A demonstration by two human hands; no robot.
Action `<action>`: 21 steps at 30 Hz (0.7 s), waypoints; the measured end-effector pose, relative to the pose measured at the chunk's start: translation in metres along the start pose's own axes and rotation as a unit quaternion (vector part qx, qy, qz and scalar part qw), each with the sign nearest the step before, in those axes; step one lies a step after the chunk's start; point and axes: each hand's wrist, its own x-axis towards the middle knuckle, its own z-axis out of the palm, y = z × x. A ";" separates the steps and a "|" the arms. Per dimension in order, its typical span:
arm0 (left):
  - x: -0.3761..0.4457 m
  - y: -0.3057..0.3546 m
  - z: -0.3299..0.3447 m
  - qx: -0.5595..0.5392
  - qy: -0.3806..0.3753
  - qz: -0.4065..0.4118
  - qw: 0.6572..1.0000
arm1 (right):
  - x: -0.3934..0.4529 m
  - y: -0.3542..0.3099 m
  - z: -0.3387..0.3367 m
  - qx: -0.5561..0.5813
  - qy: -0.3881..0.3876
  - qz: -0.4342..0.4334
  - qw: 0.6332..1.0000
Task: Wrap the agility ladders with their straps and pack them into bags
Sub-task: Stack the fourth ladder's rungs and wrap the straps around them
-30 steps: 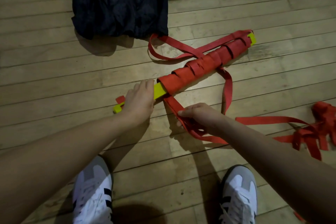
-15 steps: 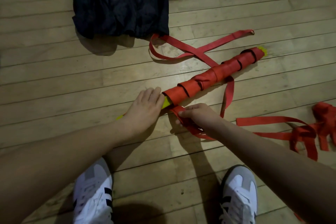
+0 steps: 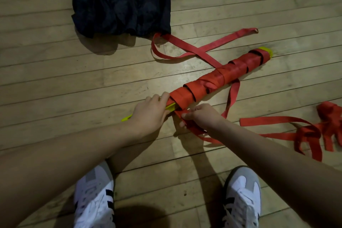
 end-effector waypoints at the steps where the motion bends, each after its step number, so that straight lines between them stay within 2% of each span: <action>1: 0.003 -0.002 -0.002 0.004 -0.001 0.000 1.000 | 0.000 -0.003 0.001 -0.007 0.001 -0.007 1.000; 9: 0.023 -0.001 -0.013 -0.006 0.009 -0.028 1.000 | 0.003 -0.016 0.002 -0.021 0.022 -0.023 0.999; 13: 0.038 -0.005 -0.020 0.069 0.041 -0.063 0.995 | 0.003 -0.017 -0.002 -0.025 0.000 -0.011 1.000; 17: 0.032 -0.010 -0.008 0.166 0.026 -0.054 0.984 | 0.004 -0.011 -0.005 -0.034 -0.010 0.004 0.999; 21: 0.017 -0.010 -0.002 0.168 0.023 -0.025 0.985 | 0.003 -0.006 -0.006 -0.035 -0.018 0.027 0.999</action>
